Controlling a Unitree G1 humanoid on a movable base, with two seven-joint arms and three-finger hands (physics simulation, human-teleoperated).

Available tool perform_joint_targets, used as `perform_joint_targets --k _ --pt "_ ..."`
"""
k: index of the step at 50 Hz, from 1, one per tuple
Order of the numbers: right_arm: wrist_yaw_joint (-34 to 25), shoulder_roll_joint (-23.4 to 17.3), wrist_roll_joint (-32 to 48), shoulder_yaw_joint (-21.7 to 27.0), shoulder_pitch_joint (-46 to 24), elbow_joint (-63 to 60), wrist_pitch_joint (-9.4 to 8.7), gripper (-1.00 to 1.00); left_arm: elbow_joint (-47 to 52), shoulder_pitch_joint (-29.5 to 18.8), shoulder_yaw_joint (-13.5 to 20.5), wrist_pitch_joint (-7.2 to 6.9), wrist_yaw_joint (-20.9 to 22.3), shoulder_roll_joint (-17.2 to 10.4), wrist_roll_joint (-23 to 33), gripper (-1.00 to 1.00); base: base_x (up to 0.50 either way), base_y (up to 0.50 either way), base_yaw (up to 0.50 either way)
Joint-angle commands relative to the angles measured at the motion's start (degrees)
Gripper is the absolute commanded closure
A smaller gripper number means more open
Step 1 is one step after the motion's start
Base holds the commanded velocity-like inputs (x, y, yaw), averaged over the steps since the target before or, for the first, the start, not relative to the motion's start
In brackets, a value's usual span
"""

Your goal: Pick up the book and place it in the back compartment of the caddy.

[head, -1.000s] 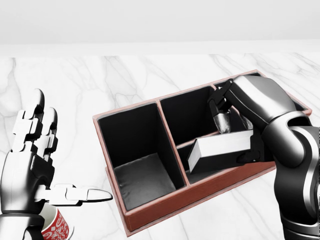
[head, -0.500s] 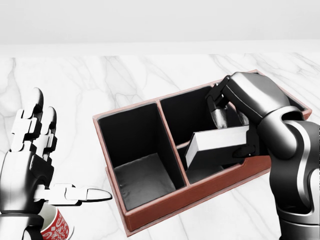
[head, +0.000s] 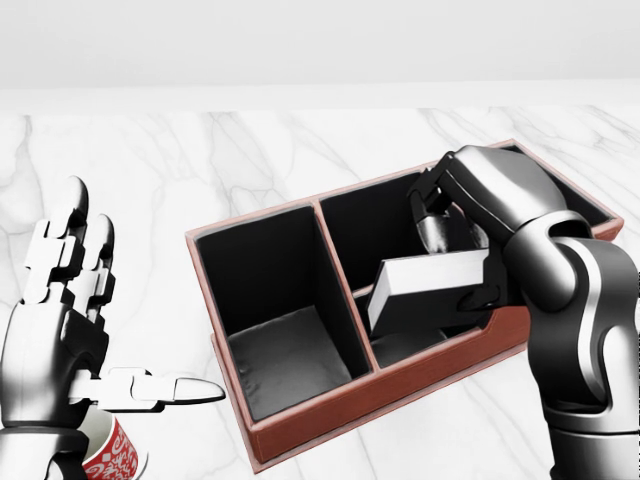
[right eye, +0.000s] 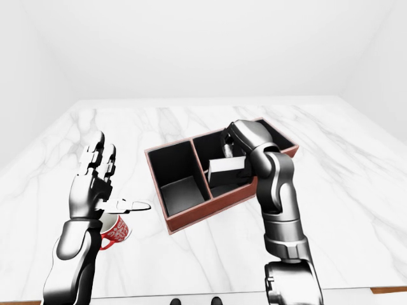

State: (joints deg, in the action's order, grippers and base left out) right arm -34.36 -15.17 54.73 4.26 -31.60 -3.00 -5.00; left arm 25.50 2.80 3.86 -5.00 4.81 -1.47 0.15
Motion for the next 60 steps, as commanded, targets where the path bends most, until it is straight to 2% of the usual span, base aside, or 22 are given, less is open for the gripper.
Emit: perform_joint_targets --k 1,60 --pt "2.11 0.28 0.62 0.05 -0.85 1.50 0.00 1.00 0.23 0.09 -0.04 0.00 0.02 0.00 0.01 -1.00 0.00 0.00 0.00" --pt "6.16 0.00 0.14 -0.07 -2.51 7.26 0.00 1.00 -0.35 0.12 -0.23 0.00 -0.20 0.06 0.41 -1.00 0.00 0.00 0.00"
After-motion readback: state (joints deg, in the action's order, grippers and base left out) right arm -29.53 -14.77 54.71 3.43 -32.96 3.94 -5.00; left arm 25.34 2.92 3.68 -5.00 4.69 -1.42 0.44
